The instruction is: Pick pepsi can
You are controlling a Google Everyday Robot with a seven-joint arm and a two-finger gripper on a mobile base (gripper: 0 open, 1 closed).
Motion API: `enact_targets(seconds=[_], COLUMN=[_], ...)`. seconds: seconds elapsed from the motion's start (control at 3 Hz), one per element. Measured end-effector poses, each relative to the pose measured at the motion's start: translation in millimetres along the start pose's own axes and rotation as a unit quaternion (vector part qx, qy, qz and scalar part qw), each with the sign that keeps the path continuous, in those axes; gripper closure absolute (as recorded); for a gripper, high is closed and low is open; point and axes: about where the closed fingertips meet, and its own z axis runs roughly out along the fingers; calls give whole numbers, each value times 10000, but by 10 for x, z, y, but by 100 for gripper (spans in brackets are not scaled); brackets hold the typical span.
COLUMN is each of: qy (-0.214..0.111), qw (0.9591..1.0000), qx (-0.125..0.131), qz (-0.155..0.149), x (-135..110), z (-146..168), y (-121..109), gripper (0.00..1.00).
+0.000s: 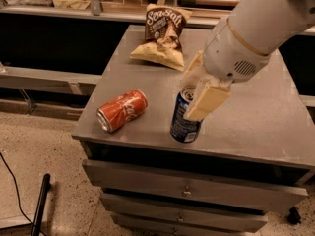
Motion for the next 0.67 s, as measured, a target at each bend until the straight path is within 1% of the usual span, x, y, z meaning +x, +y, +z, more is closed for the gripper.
enact_targets(seconds=[0.33,0.67], qy=[-316,-316], qw=[9985,9985], qx=[450,450], qz=[-37,-37], x=[-211,-211], z=[-500,-500], y=[5,5], gripper=[100,100])
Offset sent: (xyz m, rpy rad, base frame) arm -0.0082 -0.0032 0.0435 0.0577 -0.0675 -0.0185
